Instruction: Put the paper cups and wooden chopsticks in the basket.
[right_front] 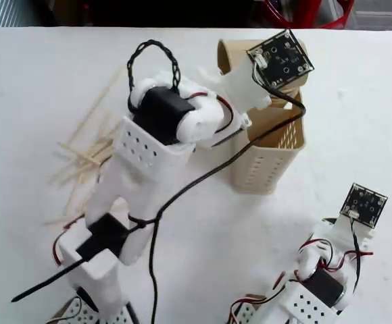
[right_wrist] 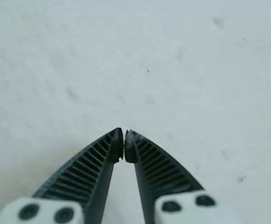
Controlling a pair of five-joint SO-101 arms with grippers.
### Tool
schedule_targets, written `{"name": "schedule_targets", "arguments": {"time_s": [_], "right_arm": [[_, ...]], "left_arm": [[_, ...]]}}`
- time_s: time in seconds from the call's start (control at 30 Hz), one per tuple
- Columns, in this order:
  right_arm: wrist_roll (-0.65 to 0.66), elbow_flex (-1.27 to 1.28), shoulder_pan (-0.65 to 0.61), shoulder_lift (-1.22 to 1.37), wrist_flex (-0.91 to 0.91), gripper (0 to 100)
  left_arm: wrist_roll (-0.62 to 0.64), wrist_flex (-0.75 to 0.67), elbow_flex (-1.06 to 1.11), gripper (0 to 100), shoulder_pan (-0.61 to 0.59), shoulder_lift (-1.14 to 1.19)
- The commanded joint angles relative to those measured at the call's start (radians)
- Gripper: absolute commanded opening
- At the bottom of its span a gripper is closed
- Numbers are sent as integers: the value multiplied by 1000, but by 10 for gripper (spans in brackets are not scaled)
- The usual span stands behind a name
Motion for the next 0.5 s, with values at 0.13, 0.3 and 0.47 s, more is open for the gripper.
{"name": "schedule_targets", "arguments": {"time_s": [0.13, 0.3, 0.47], "right_arm": [[12, 6, 8, 7, -10, 21], [12, 6, 8, 7, -10, 21], [12, 6, 8, 7, -10, 21]], "left_arm": [[-9, -25, 5, 23, 1, -28], [-2, -109, 12, 24, -54, -27], [-8, -135, 14, 24, -67, -25]]}}
